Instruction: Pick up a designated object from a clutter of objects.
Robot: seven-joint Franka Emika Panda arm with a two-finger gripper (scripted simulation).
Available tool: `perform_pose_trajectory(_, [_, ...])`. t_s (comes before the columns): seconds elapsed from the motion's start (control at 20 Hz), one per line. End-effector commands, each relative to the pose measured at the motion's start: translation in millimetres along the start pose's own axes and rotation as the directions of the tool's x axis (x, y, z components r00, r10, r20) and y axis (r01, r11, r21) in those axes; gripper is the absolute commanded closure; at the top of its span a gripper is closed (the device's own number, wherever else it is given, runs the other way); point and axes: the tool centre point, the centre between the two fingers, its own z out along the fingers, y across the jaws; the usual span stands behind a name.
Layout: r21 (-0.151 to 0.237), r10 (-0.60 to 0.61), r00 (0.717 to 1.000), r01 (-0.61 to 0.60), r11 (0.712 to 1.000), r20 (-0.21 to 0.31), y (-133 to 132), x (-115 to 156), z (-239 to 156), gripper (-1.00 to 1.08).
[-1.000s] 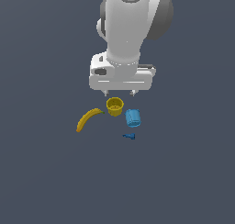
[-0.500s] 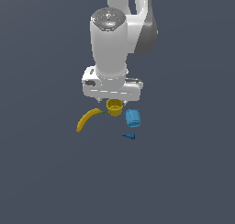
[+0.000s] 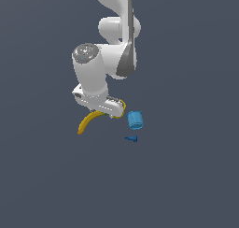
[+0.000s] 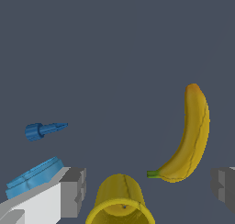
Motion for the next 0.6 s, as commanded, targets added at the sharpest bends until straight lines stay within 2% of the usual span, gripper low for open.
perform_pose_trajectory(0.0, [0.006,0.077,0.997,-0.077,0.997,-0.008,19.1,0.5,20.4,-0.92])
perform_pose_trajectory(0.3, [0.013,0.236,0.971,-0.236,0.972,-0.026,61.0,-4.0,60.6,-0.92])
perform_pose_trajectory(0.55, [0.013,0.325,0.945,-0.324,0.946,-0.038,85.8,-9.8,81.8,-0.92])
